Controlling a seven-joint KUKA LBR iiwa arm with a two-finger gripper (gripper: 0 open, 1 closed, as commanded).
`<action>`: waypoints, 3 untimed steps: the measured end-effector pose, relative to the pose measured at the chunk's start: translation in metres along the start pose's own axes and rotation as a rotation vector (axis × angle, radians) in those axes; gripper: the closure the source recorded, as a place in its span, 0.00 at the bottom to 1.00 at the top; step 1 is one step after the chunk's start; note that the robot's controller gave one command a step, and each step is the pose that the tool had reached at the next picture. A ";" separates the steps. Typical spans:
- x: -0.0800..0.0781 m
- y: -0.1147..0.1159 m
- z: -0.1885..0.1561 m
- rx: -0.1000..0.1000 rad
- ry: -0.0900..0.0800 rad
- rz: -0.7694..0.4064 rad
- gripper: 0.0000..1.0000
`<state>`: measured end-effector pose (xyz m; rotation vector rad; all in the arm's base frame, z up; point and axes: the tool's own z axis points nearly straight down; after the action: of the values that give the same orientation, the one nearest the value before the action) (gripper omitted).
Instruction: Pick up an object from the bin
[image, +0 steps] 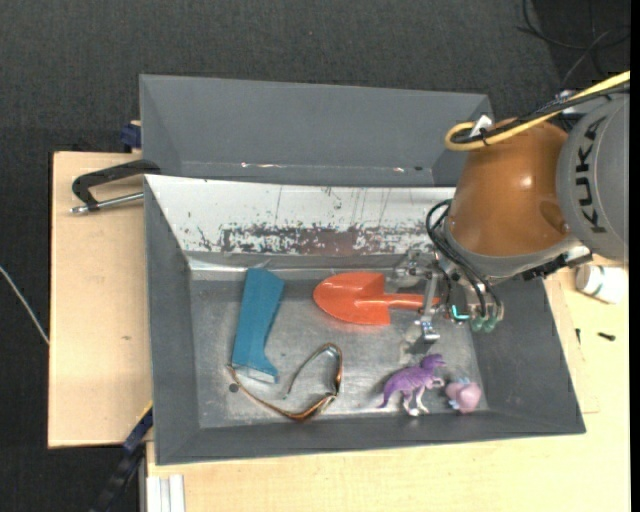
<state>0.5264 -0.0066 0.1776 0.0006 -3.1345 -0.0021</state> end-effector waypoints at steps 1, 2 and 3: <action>-0.002 0.000 -0.004 0.000 -0.009 0.000 0.00; 0.013 0.010 0.049 0.001 -0.013 -0.073 0.00; 0.018 -0.015 0.087 0.000 -0.007 -0.159 0.00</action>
Offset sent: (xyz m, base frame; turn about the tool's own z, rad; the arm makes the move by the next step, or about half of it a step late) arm -0.0299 0.0200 -0.0991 -0.1385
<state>0.5074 -0.0210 0.0911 0.2503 -3.1316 -0.0035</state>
